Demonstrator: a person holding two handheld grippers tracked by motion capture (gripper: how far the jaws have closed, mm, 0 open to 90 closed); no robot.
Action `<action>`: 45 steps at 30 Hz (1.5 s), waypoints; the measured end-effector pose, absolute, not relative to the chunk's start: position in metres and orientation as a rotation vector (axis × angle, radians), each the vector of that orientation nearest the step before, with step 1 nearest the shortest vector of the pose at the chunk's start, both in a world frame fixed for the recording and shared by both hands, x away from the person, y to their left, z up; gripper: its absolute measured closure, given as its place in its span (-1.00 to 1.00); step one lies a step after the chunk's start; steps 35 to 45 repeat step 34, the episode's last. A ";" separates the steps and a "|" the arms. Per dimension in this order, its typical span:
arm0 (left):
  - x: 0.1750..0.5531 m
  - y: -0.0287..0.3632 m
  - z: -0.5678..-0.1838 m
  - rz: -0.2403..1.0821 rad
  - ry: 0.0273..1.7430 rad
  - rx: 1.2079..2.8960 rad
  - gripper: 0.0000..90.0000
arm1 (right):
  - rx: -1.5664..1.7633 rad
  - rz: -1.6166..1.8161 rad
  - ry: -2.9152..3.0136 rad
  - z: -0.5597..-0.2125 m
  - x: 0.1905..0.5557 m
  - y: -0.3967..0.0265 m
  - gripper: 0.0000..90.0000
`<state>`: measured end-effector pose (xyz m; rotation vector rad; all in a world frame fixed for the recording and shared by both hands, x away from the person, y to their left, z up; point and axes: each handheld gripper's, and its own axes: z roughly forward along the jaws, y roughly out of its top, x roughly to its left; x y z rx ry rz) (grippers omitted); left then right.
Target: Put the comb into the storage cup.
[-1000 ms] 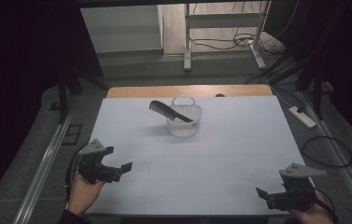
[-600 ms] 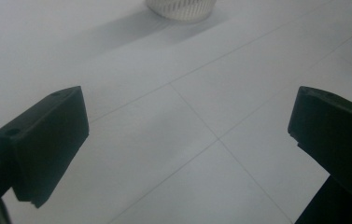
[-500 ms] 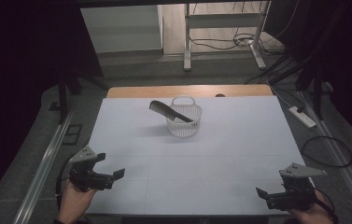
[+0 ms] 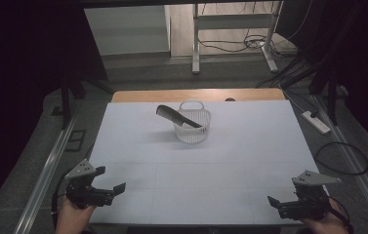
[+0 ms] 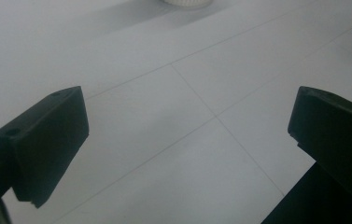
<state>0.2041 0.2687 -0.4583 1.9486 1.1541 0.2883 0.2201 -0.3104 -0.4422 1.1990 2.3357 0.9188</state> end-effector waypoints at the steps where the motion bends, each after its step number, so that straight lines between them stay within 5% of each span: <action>1: 0.203 0.269 -0.459 0.289 1.155 1.949 -1.00 | 1.198 0.918 2.336 -0.442 0.220 -0.310 -1.00; 45: 0.178 0.267 -0.463 0.350 1.253 2.014 -0.98 | 1.198 0.907 2.336 -0.442 0.220 -0.310 -1.00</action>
